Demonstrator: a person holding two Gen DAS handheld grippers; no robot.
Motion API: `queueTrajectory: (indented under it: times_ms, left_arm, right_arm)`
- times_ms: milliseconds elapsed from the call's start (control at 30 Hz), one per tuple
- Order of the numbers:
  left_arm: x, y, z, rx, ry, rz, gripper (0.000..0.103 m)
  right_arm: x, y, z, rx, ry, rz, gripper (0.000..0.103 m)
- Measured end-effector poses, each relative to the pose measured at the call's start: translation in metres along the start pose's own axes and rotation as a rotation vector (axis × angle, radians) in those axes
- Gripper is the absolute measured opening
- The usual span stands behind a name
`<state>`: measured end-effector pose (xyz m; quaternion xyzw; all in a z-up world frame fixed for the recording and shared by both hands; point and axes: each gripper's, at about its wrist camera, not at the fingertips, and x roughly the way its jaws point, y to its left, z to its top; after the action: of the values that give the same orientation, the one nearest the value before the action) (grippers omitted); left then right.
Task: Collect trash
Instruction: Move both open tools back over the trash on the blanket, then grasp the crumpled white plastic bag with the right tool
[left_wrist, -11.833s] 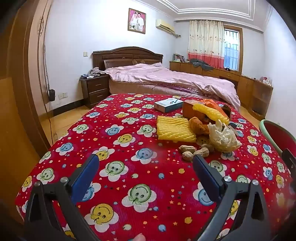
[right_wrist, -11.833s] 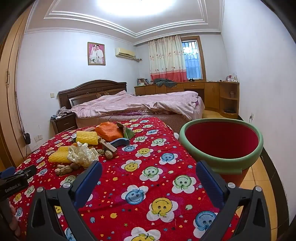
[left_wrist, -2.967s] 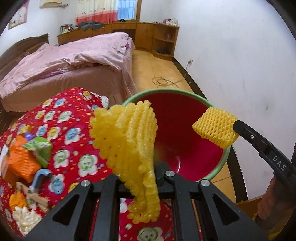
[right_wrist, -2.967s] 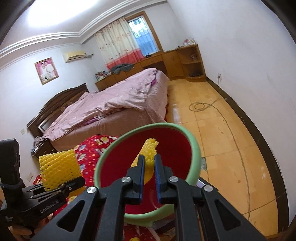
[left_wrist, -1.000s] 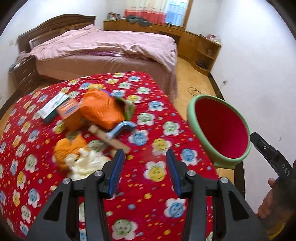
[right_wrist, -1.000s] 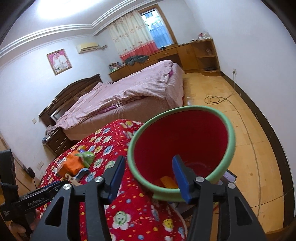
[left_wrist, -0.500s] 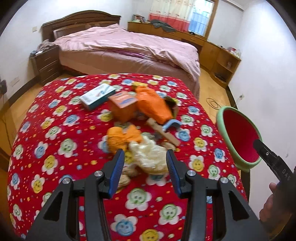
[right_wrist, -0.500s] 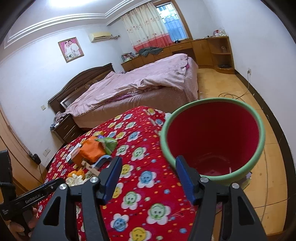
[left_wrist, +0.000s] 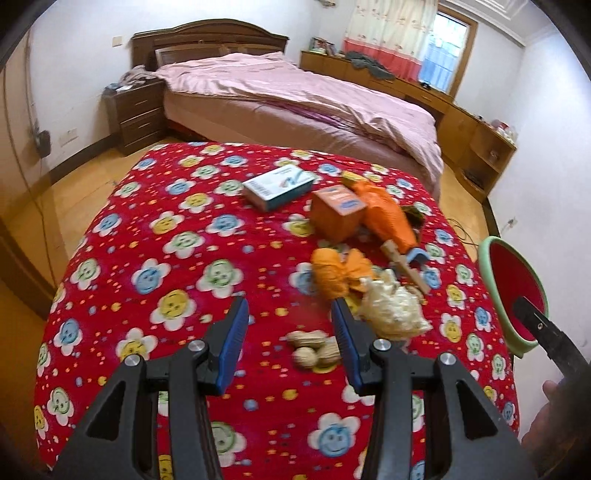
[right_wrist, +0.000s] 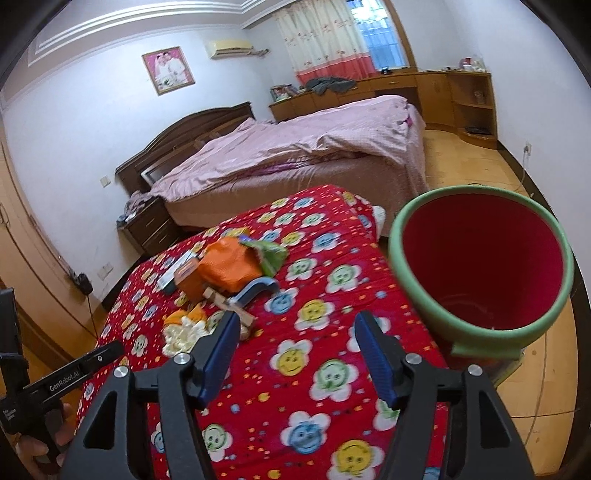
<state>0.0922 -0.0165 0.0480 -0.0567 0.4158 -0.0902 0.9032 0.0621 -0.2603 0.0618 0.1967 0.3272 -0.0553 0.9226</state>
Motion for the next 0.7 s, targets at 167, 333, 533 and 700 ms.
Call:
queueTrajectory:
  times_ms: [167, 333, 533, 700]
  left_arm:
    - [0.000, 0.019, -0.003, -0.027, -0.004, 0.030, 0.047]
    - [0.004, 0.035, -0.006, -0.045, -0.003, 0.058, 0.047]
    - [0.010, 0.049, -0.008, -0.067, 0.004, 0.073, 0.047]
    - [0.014, 0.058, -0.009, -0.082, 0.011, 0.084, 0.047]
  right_arm:
    - [0.011, 0.018, -0.003, -0.032, 0.035, 0.013, 0.068]
    - [0.021, 0.036, -0.008, -0.064, 0.063, 0.030, 0.068]
    - [0.040, 0.060, -0.016, -0.114, 0.109, 0.046, 0.068]
    - [0.059, 0.080, -0.021, -0.161, 0.151, 0.060, 0.069]
